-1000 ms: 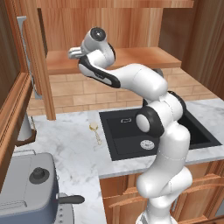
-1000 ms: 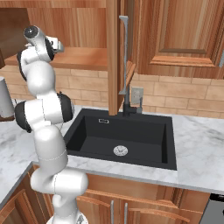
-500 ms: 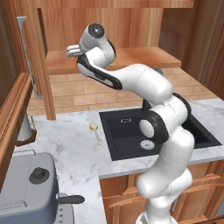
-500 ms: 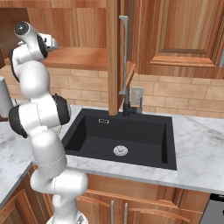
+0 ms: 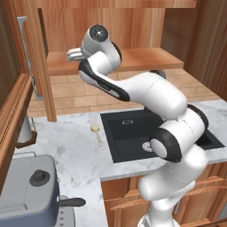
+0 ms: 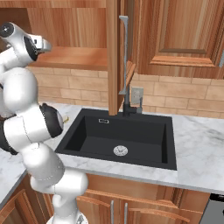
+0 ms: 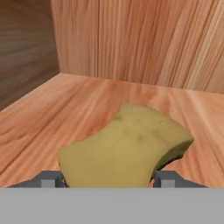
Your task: Locate and retrieve the sponge and dish brush from the cabinet. Place them next to the sink.
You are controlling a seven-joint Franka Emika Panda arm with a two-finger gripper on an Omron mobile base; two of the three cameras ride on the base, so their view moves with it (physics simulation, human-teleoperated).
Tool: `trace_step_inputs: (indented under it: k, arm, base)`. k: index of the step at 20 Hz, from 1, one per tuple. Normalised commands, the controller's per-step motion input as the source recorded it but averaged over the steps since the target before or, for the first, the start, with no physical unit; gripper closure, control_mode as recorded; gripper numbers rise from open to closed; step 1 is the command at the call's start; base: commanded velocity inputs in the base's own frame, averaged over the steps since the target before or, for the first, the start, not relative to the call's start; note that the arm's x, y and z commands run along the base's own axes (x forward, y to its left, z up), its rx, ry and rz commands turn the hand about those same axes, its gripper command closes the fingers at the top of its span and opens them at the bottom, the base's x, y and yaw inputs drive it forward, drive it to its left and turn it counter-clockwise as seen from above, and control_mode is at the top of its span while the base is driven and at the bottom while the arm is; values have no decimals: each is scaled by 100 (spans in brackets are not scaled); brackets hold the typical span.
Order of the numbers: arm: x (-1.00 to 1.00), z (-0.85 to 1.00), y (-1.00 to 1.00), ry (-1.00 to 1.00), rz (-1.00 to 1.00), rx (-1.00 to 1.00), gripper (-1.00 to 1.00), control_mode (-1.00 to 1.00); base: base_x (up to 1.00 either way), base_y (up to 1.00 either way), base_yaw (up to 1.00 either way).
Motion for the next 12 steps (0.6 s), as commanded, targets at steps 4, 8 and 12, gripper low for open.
trace_step_inputs:
  k: [4, 8, 12]
  arm:
    - [-88, 0, -20, -6, -5, 0, 100, -100]
    - [-98, 2, -26, -8, -5, 0, 100, -100]
    - [-89, 18, -26, 0, -3, 0, 100, -100]
  base:
    - [0, 0, 0]
    - [0, 0, 0]
    - [0, 0, 0]
